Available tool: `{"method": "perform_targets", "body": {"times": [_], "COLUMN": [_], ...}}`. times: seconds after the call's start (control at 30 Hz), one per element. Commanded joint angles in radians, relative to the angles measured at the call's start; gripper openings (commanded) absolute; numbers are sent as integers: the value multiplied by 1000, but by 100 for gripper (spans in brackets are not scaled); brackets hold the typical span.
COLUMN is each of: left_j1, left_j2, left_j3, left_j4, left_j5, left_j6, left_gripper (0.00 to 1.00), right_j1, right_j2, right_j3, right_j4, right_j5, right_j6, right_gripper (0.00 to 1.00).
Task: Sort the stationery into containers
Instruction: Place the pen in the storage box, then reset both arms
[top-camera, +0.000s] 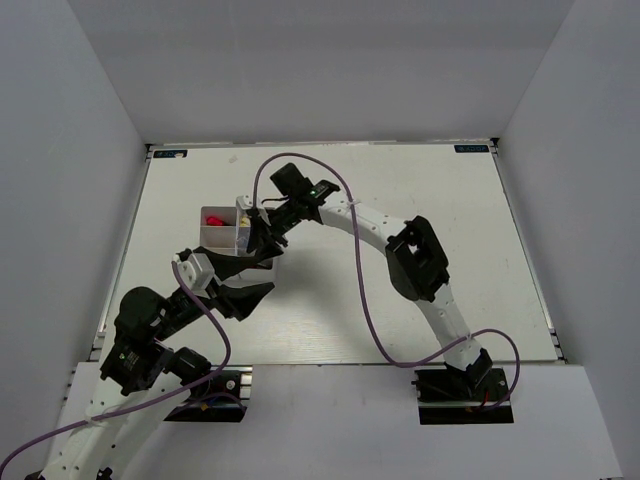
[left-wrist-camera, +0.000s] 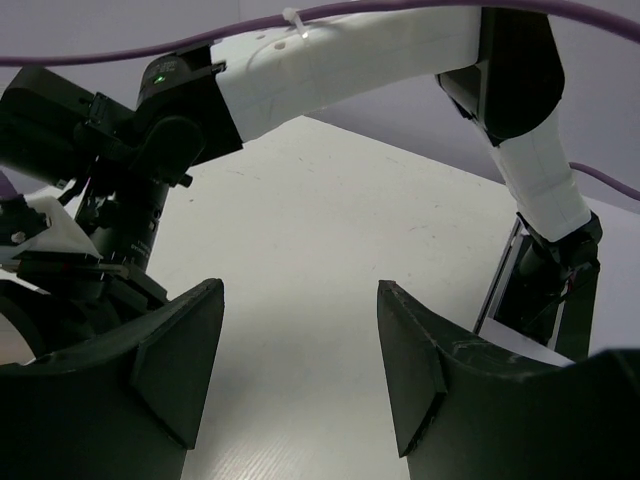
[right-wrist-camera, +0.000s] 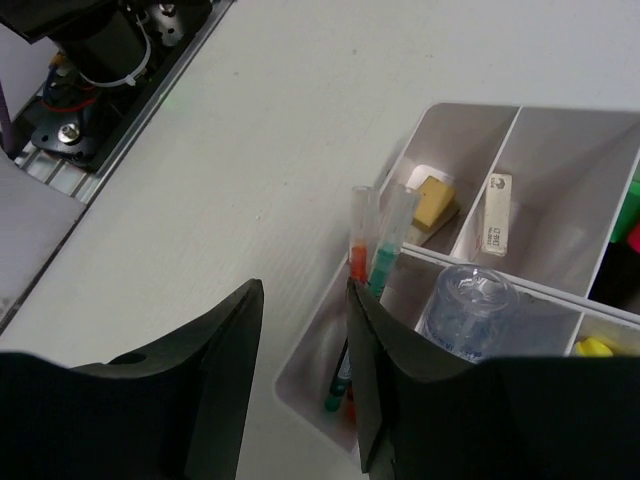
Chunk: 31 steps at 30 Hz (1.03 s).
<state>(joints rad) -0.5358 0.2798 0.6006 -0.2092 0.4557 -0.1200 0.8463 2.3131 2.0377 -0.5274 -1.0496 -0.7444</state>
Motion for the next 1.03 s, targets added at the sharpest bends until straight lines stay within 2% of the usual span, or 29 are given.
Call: {"method": "perform_targets", "body": {"times": [0.0, 0.13, 0.17, 0.2, 0.27, 0.3, 0.37, 0.4, 0.47, 0.5, 0.53, 0.57, 0.6, 0.67, 0.7, 0.8, 0.83, 0.87, 1.0], "left_j1": [5, 5, 5, 5, 5, 5, 5, 5, 5, 5, 5, 5, 5, 5, 5, 5, 5, 5, 5], "left_j2": [9, 9, 9, 9, 19, 19, 38, 38, 61, 61, 73, 73, 82, 91, 101, 127, 136, 154, 182], "left_j3": [-4, -4, -4, -4, -4, -4, 5, 5, 5, 5, 5, 14, 14, 14, 14, 24, 36, 36, 45], "left_j4": [1, 1, 1, 1, -18, -18, -18, -18, -27, -27, -27, -27, -36, -36, -36, -48, -59, -59, -61], "left_j5": [-15, -25, -37, -51, -60, -60, -80, -80, -94, -107, -107, -118, -118, -129, -129, -152, -152, -161, -161], "left_j6": [8, 8, 8, -1, -1, -1, -1, -1, -10, -10, -10, -10, -10, -21, -21, -30, -30, -30, -39], "left_gripper": [73, 74, 74, 74, 77, 81, 90, 94, 99, 100, 100, 100, 100, 100, 100, 100, 100, 100, 100], "right_j1": [-4, -9, -12, -10, -15, -16, -32, -39, -62, -62, -67, -72, -76, -75, -75, -75, -76, -75, -79], "right_j2": [-132, -286, -341, -368, -488, -517, -581, -598, -694, -722, -757, -865, -906, -1027, -1110, -1283, -1366, -1446, -1587], "right_j3": [-11, -95, -143, -166, -269, -316, -377, -390, -430, -512, -548, -618, -696, -802, -868, -1011, -1127, -1164, -1333], "right_j4": [-11, -19, 13, 32, 105, 121, 116, 106, 78, 75, 104, 121, 166, 197, 246, 302, 388, 414, 504], "right_j5": [-21, 14, 40, 125, 305, 499, 603, 725, 805, 914, 956, 996, 1133, 1215, 1305, 1446, 1483, 1514, 1677], "right_j6": [-26, 5, 34, 98, 197, 268, 345, 356, 404, 410, 418, 434, 433, 427, 421, 345, 326, 307, 206], "right_gripper": [45, 48, 52, 55, 76, 81, 87, 89, 90, 90, 90, 90, 90, 90, 90, 90, 90, 90, 90]}}
